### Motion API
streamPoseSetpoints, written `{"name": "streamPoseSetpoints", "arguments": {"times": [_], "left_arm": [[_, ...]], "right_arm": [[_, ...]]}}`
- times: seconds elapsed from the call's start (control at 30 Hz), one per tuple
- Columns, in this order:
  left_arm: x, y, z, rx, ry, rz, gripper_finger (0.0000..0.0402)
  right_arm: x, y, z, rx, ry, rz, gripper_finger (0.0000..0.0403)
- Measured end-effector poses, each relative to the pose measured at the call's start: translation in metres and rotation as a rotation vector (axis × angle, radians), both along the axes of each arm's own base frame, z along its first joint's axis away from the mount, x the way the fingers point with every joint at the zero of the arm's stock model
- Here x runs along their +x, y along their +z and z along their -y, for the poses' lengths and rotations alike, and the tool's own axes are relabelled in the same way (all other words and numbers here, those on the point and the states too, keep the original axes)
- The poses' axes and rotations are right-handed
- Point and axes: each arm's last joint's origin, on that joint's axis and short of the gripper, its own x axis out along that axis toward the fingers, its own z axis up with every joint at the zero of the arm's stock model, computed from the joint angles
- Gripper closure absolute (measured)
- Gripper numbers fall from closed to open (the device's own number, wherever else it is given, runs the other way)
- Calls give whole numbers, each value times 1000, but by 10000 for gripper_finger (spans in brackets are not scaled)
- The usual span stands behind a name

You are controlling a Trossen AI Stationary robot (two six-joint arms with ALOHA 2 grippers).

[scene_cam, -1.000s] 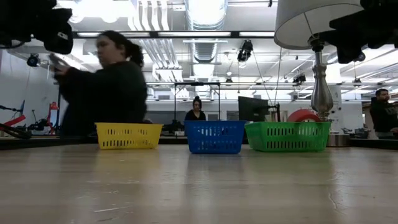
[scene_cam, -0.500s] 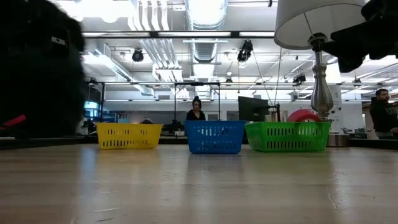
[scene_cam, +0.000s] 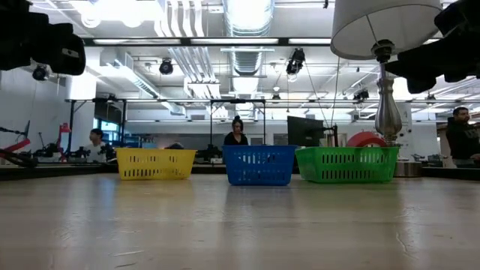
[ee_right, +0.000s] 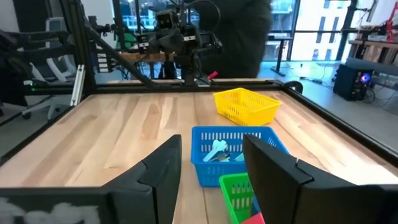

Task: Pick and place Stapler, Stapler remover, tape
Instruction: Return to Home Position

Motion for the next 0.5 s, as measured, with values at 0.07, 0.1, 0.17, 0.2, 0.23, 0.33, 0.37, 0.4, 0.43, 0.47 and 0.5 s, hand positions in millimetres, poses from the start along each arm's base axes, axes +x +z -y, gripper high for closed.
{"name": "streamPoseSetpoints", "arguments": {"times": [0.07, 0.1, 0.17, 0.2, 0.23, 0.33, 0.37, 0.4, 0.43, 0.47, 0.5], "left_arm": [[0, 0, 0, 4, 1, -1, 266], [0, 0, 0, 5, 3, -1, 266], [0, 0, 0, -2, 8, -4, 266], [0, 0, 0, -13, 8, -7, 266], [0, 0, 0, -22, 8, -10, 266], [0, 1, 0, -37, 8, -4, 266], [0, 1, 0, -19, 11, 6, 266], [0, 2, 0, -2, 15, 19, 266], [0, 3, 0, 4, 18, 36, 266], [0, 5, -1, 6, 18, 51, 266], [0, 5, -1, 8, 18, 53, 266]], "right_arm": [[0, 0, 0, -7, 0, -2, 236], [0, 0, 0, -6, 0, -2, 235], [0, 0, 0, -12, 0, -2, 233], [0, 0, 0, -14, 1, -2, 231], [0, 0, 0, -14, 0, -2, 230], [0, 0, 0, -3, 0, -1, 228], [0, 0, 0, -3, 0, -1, 227], [0, 0, 0, -5, 0, -2, 227], [0, 0, 0, -11, 0, -2, 227], [0, 0, 0, -15, 1, -2, 228], [0, 0, 0, -15, 1, -2, 229]]}}
